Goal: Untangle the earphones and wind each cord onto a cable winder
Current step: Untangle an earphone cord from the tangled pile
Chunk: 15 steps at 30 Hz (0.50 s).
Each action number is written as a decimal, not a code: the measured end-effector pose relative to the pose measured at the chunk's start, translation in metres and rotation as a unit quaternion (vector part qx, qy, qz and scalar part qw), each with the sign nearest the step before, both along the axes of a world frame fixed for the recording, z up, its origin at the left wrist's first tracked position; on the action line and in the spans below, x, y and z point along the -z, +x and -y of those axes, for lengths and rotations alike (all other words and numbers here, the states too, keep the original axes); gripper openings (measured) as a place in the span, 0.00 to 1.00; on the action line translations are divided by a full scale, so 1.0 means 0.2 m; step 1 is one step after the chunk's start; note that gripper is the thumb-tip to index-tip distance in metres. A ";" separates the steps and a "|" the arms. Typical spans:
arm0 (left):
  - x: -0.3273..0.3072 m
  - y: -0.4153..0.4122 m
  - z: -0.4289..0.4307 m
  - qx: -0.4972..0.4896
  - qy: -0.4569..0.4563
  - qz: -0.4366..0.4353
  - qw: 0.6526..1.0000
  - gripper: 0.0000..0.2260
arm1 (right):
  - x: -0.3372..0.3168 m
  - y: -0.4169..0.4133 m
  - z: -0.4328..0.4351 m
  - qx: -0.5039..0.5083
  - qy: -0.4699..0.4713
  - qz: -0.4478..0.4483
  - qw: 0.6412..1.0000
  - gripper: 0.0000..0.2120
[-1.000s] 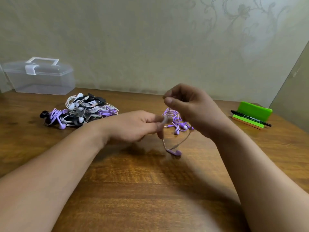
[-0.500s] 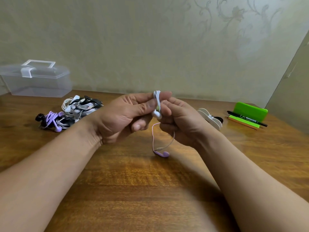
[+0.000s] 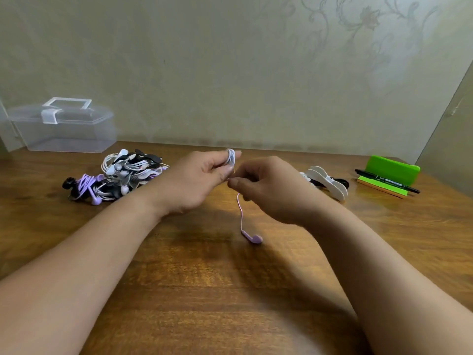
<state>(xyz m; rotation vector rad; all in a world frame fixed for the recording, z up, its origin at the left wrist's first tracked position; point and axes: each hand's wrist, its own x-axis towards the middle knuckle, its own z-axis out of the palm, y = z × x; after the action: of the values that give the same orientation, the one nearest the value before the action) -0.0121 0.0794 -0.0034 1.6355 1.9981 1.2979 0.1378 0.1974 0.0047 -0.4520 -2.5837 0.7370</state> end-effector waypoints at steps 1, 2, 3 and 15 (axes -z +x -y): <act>0.00 -0.01 0.01 0.006 -0.018 -0.022 1.000 0.14 | -0.02 0.02 -0.02 0.009 -0.001 -0.004 1.000 0.08; -0.01 0.00 0.02 0.013 -0.033 -0.035 0.999 0.13 | -0.03 0.03 -0.04 0.015 -0.017 -0.016 1.000 0.07; -0.01 -0.01 0.03 0.016 -0.045 -0.040 0.998 0.12 | -0.05 0.05 -0.06 0.014 -0.044 -0.033 0.998 0.06; 0.00 -0.06 0.02 0.013 -0.064 0.007 0.998 0.14 | -0.09 0.12 -0.14 -0.064 -0.091 0.024 0.994 0.06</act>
<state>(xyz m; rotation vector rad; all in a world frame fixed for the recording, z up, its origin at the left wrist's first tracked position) -0.0235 0.0761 -0.0040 1.5829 2.0002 1.1441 0.1621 0.2263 0.0219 -0.3644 -2.6196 1.0241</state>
